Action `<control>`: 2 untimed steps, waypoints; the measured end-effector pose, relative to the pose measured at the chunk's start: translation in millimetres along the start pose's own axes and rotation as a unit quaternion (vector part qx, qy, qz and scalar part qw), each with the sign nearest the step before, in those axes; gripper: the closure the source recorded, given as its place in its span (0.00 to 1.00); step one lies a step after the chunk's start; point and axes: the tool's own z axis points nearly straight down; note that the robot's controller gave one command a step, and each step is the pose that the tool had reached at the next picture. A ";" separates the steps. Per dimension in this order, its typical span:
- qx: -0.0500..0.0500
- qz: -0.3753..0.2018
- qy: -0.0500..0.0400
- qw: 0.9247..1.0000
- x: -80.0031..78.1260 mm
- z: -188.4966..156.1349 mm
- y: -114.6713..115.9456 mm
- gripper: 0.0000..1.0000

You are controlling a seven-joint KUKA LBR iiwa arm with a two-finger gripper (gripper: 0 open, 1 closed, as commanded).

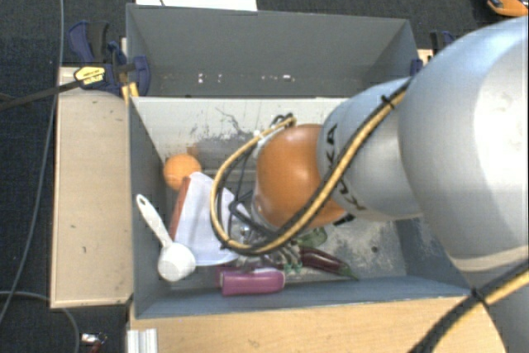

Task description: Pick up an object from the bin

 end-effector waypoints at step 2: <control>-0.001 0.023 -0.004 1.000 -2.9 10.0 -14.3 1.00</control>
Offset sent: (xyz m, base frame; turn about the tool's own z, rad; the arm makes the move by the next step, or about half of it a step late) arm 0.0030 -0.0140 -0.0116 0.0430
